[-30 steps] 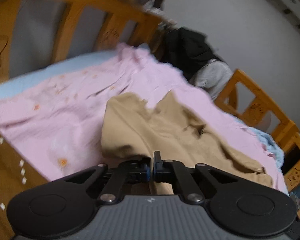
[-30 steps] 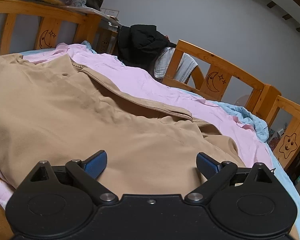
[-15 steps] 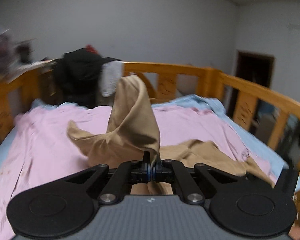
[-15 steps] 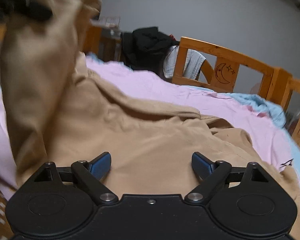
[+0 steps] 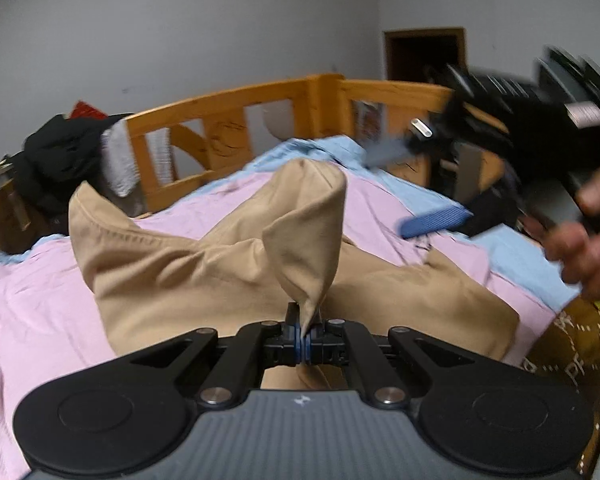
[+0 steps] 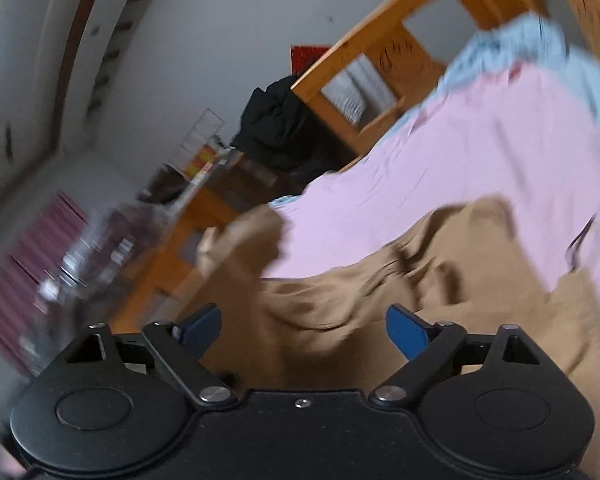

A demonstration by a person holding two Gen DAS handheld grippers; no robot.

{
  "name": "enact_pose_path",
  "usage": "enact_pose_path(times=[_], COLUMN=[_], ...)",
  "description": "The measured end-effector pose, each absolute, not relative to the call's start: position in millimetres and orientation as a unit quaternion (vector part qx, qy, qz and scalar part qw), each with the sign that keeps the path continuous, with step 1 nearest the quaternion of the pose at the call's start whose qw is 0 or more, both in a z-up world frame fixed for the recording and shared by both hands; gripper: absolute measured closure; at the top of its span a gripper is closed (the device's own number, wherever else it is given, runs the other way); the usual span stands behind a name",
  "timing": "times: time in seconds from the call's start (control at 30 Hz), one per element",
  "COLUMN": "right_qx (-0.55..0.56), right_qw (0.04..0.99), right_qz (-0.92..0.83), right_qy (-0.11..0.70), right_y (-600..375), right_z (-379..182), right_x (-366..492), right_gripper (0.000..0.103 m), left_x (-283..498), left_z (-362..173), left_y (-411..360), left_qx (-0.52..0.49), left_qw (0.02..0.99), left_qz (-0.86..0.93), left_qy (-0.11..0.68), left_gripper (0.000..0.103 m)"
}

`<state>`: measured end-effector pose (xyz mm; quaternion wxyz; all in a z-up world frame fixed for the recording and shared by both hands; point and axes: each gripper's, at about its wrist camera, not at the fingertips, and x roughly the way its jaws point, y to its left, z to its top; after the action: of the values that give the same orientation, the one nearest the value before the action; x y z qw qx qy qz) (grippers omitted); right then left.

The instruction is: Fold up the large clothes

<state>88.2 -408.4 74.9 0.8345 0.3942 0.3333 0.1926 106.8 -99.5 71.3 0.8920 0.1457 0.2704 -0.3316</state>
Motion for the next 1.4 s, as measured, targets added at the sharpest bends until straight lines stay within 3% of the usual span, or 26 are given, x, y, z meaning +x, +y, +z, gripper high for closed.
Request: enact_pose_path(times=[0.17, 0.4, 0.53, 0.67, 0.77, 0.83, 1.0, 1.4], right_qx=[0.414, 0.328, 0.289, 0.262, 0.242, 0.230, 0.199, 0.157], right_qw=[0.809, 0.828, 0.838, 0.843, 0.849, 0.853, 0.865, 0.869], right_qz=[0.207, 0.207, 0.199, 0.187, 0.181, 0.180, 0.188, 0.141], right_qy=[0.364, 0.405, 0.417, 0.431, 0.434, 0.432, 0.421, 0.447], right_y=[-398, -383, -381, -380, -378, -378, -380, -411], right_z=[68, 66, 65, 60, 59, 60, 67, 35], right_x=[108, 115, 111, 111, 110, 110, 99, 82], right_gripper=[0.010, 0.022, 0.039, 0.046, 0.061, 0.077, 0.090, 0.096], left_x=[96, 73, 67, 66, 66, 66, 62, 76], left_z=[58, 42, 29, 20, 18, 17, 21, -14], left_y=[-116, -131, -142, -146, -147, -147, -158, -176], left_qx=[0.162, 0.181, 0.193, 0.193, 0.197, 0.198, 0.206, 0.144], left_qw=[0.879, 0.856, 0.849, 0.846, 0.845, 0.845, 0.840, 0.811], left_qz=[-0.355, -0.404, -0.416, -0.419, -0.418, -0.419, -0.429, -0.470], left_qy=[0.274, 0.265, 0.263, 0.268, 0.267, 0.267, 0.260, 0.319], left_gripper=[0.103, 0.103, 0.103, 0.103, 0.103, 0.103, 0.103, 0.102])
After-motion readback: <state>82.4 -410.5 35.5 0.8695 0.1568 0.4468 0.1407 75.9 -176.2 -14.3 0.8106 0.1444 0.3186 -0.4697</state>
